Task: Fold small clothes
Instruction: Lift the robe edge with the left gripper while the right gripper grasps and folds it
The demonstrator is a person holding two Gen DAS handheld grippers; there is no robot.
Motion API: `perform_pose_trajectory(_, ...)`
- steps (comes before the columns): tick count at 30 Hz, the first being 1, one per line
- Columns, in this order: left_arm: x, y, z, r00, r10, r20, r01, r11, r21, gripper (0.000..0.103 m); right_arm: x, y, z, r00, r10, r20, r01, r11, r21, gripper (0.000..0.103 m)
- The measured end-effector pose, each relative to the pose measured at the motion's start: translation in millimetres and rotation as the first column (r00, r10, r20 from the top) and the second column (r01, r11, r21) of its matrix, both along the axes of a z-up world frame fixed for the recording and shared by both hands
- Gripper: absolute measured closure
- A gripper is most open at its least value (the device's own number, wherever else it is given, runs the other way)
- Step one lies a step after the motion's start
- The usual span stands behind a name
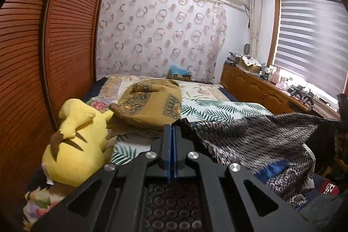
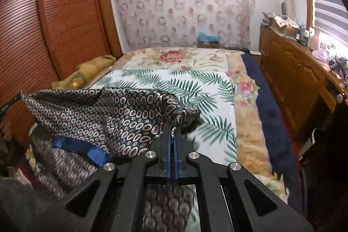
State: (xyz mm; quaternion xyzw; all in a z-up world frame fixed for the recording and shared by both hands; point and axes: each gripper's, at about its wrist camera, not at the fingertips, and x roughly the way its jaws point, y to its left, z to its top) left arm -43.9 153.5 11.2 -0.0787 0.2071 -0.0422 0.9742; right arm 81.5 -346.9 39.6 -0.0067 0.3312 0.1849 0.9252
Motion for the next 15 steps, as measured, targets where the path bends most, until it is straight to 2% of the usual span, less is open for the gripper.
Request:
perform_pose_trajectory(3,-7,4,2,1.0,0.019,-0.007,-0.019,1.0,0.008,0.102,-19,-7,-2,0.999,0.003,-0.036,-0.003,1.0,-0.009,0.103)
perform_pose_trajectory(5,-8,7,4,0.999,0.032,0.002,-0.032,0.999,0.023,0.098,-27,-10,-15,0.996,0.0,-0.088,-0.002,1.0,-0.025,0.103)
perform_pose_trajectory(8,4,11,2,0.999,0.013,-0.03,-0.011,0.998,0.054,0.084,-30,-10,-33,0.991,-0.01,-0.135,0.002,0.998,-0.06,0.101)
perform_pose_trajectory(10,16,10,-3,0.998,0.001,-0.061,0.003,0.997,0.071,0.081,-29,-10,-38,0.99,-0.024,-0.137,0.014,0.997,-0.075,0.088)
perform_pose_trajectory(12,32,9,-11,0.994,-0.015,-0.108,0.024,0.997,0.076,0.081,-23,-11,-35,0.992,-0.038,-0.121,0.03,0.997,-0.067,0.066)
perform_pose_trajectory(13,40,8,-16,0.99,-0.021,-0.138,0.032,0.997,0.076,0.081,-20,-11,-31,0.994,-0.04,-0.105,0.034,0.998,-0.056,0.059)
perform_pose_trajectory(14,51,8,-24,0.984,-0.03,-0.177,0.044,0.996,0.075,0.081,-16,-9,-28,0.995,-0.045,-0.088,0.04,0.997,-0.059,0.045)
perform_pose_trajectory(15,59,7,-29,0.979,-0.039,-0.202,0.054,0.996,0.071,0.081,-14,-7,-26,0.996,-0.048,-0.072,0.043,0.997,-0.067,0.041)
